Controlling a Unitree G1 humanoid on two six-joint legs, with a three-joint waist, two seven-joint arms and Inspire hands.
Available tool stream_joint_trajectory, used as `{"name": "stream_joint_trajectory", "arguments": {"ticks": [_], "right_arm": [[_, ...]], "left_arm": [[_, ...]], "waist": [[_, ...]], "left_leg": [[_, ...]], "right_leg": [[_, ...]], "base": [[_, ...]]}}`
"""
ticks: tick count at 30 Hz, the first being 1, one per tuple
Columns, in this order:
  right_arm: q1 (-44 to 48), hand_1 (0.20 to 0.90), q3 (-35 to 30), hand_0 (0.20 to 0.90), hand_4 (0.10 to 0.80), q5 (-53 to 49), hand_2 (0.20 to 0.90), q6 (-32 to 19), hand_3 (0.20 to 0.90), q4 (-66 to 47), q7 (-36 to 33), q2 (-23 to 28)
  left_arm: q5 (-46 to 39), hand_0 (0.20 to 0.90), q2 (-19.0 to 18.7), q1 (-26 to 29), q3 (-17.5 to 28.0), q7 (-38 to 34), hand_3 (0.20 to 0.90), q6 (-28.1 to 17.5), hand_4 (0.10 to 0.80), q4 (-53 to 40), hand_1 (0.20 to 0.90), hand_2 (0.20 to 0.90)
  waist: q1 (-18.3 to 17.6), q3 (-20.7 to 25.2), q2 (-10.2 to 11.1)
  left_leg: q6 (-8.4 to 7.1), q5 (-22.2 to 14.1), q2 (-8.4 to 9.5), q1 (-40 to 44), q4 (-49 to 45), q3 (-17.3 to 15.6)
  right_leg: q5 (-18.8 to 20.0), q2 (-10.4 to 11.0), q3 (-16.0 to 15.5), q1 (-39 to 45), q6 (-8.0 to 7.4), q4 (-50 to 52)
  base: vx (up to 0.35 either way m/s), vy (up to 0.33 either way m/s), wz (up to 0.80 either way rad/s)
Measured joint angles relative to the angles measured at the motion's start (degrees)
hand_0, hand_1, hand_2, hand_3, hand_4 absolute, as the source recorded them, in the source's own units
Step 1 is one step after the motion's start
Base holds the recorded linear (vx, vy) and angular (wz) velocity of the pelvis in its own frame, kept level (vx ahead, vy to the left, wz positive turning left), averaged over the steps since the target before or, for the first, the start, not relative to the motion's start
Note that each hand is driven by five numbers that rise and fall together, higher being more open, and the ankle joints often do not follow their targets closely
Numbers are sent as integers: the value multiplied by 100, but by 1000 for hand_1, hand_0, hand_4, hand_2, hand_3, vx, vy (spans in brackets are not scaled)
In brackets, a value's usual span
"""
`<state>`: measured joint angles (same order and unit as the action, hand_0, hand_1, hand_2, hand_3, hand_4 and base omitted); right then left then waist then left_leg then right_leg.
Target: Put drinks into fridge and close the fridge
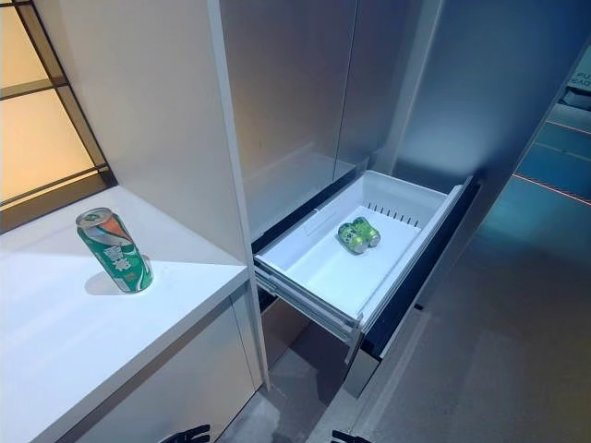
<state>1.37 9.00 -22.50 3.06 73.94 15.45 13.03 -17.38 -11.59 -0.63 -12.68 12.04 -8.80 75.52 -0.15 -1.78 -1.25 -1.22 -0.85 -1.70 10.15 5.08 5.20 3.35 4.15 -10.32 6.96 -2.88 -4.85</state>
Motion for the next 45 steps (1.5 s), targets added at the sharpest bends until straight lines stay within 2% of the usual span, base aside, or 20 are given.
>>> {"name": "stream_joint_trajectory", "arguments": {"ticks": [25, 35, 40, 41, 45], "right_arm": [[14, 900, 1, 900, 800, 10, 900, -8, 900, 1, 0, 16], [19, 900, 3, 900, 800, 65, 900, -1, 900, 0, 2, 19], [47, 900, 11, 900, 800, 113, 900, 49, 900, -6, 22, 52], [62, 900, 14, 900, 800, 122, 900, 84, 900, -13, 22, 69], [81, 900, 15, 900, 800, 233, 900, 145, 900, -74, 22, 85]], "left_arm": [[1, 900, 0, 0, 0, -30, 900, -5, 800, 0, 900, 900], [31, 900, -7, 22, -55, -157, 900, -458, 800, -55, 900, 900], [44, 900, -106, 81, -537, 154, 900, -722, 800, -544, 900, 900], [23, 900, -146, 84, -701, 333, 900, -727, 800, -851, 900, 900], [-394, 900, -175, 132, -824, 1002, 900, -567, 800, -1736, 900, 900]], "waist": [[1, -64, -1], [-12, -72, -1], [-17, -92, -37], [-15, -103, -59], [-59, -115, -93]], "left_leg": [[2, -1, 0, 0, 1, -1], [12, -8, 0, 5, 0, -8], [15, -10, 0, 21, 0, -41], [20, -14, -3, 41, 2, -92], [29, -21, 0, 57, 5, -141]], "right_leg": [[0, 0, 0, 1, -2, 0], [-10, -2, 8, 1, 14, 0], [-10, -6, 52, -2, 17, 1], [-5, -12, 105, -3, 18, 0], [6, -13, 152, -9, 8, 1]], "base": [[0, 0, 0], [0, 0, 0], [-11, 10, -4], [-16, 10, -15], [-13, 5, -7]]}}
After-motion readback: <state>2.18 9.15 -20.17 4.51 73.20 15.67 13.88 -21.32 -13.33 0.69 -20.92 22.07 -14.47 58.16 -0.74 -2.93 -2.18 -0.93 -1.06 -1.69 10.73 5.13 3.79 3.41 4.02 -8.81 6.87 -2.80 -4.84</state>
